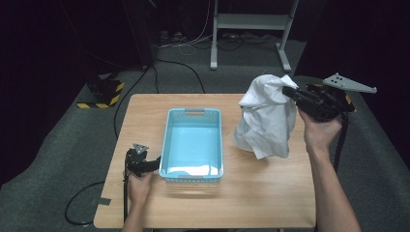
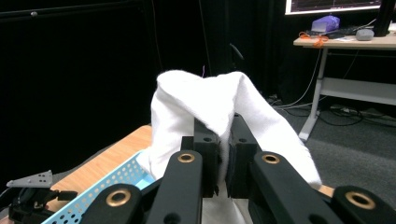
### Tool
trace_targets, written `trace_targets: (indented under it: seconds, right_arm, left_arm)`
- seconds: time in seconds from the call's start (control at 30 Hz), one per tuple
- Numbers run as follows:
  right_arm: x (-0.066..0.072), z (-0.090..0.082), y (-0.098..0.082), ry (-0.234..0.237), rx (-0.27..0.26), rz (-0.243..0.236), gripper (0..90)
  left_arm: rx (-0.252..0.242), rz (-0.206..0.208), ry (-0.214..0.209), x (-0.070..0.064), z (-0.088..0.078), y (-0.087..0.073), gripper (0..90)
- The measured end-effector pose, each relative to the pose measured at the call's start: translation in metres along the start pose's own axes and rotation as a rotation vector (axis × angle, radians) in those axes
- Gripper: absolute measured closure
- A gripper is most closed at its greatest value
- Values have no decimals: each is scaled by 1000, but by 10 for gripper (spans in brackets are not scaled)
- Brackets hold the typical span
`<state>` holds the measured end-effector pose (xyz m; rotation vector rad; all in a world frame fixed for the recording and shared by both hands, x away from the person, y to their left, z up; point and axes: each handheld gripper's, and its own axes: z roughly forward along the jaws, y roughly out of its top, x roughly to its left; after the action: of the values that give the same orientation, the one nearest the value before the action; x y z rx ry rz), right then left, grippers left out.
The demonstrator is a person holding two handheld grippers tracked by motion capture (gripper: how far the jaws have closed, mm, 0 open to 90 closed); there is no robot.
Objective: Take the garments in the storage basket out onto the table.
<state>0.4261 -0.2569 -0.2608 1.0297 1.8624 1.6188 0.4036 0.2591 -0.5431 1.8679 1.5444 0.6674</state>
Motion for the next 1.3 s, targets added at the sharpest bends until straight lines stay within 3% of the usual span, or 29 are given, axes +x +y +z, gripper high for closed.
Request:
trace_targets:
  seconds: [0.53, 0.83, 1.3]
  right_arm:
    - [1, 1, -12, 21, 20, -6, 851]
    - [5, 14, -26, 33, 59, -18, 850]
    - [1, 32, -53, 42, 102, 20, 849]
  left_arm:
    - [0, 1, 0, 0, 0, 0, 144]
    - [0, 0, 0, 0, 0, 0, 144]
    - [0, 0, 0, 0, 0, 0, 144]
